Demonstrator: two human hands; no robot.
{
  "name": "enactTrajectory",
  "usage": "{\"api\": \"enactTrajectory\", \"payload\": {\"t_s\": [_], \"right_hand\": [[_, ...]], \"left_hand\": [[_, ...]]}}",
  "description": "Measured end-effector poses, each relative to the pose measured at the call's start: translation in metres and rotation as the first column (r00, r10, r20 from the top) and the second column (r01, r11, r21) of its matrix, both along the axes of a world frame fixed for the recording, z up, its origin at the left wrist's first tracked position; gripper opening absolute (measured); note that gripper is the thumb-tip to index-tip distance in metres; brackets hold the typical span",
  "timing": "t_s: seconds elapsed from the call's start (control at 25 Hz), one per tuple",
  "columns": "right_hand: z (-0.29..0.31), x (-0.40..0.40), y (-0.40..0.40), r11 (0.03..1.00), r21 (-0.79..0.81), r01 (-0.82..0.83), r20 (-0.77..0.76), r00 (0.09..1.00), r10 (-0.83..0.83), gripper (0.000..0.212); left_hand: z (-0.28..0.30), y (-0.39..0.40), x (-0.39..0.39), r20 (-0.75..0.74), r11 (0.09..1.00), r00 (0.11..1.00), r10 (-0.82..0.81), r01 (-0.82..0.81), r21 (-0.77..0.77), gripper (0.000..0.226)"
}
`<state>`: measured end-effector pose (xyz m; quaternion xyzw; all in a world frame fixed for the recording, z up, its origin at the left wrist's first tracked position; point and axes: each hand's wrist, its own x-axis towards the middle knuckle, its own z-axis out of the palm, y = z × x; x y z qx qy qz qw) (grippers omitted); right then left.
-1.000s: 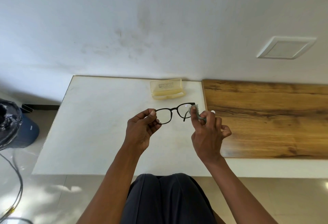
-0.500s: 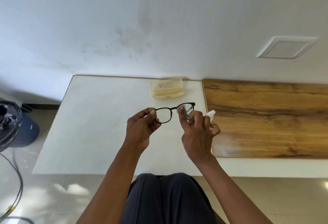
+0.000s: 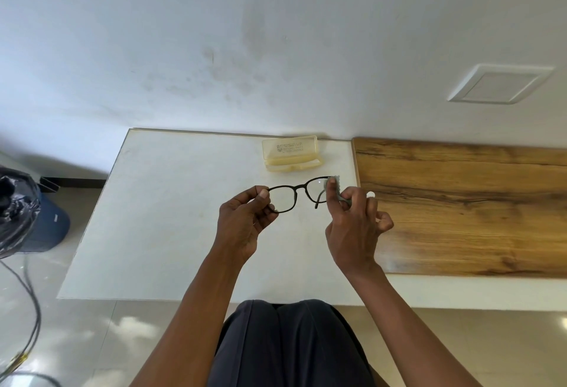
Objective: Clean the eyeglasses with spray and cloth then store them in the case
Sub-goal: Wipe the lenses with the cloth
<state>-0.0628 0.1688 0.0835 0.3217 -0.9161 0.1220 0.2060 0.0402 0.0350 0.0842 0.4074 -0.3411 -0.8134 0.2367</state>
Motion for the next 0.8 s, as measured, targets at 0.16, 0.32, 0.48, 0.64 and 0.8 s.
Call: {"api": "enactTrajectory", "payload": {"t_s": [0.16, 0.32, 0.48, 0.64, 0.8], "right_hand": [[0.000, 0.002, -0.012, 0.999, -0.022, -0.038, 0.010, 0.999, 0.038, 0.077], [-0.011, 0.010, -0.013, 0.994, -0.003, -0.108, -0.017, 0.994, 0.108, 0.078], [-0.023, 0.011, -0.005, 0.990, 0.040, -0.136, -0.088, 0.986, 0.139, 0.067], [-0.027, 0.006, 0.004, 0.994, 0.063, -0.093, -0.155, 0.983, 0.102, 0.058], [-0.020, -0.002, 0.005, 0.997, 0.052, -0.048, -0.132, 0.990, 0.055, 0.065]], "left_hand": [[-0.001, 0.000, 0.000, 0.011, 1.000, 1.000, -0.002, 0.002, -0.010, 0.011], [0.000, -0.001, -0.001, 0.020, 1.000, 1.000, 0.013, -0.013, -0.020, 0.016], [-0.001, -0.003, 0.000, 0.033, 0.999, 0.999, 0.024, -0.023, -0.022, 0.011], [-0.002, -0.006, 0.002, 0.031, 0.999, 0.998, 0.047, -0.047, -0.005, 0.010], [-0.002, -0.007, 0.003, 0.036, 0.999, 0.998, 0.053, -0.053, -0.004, 0.009]]}}
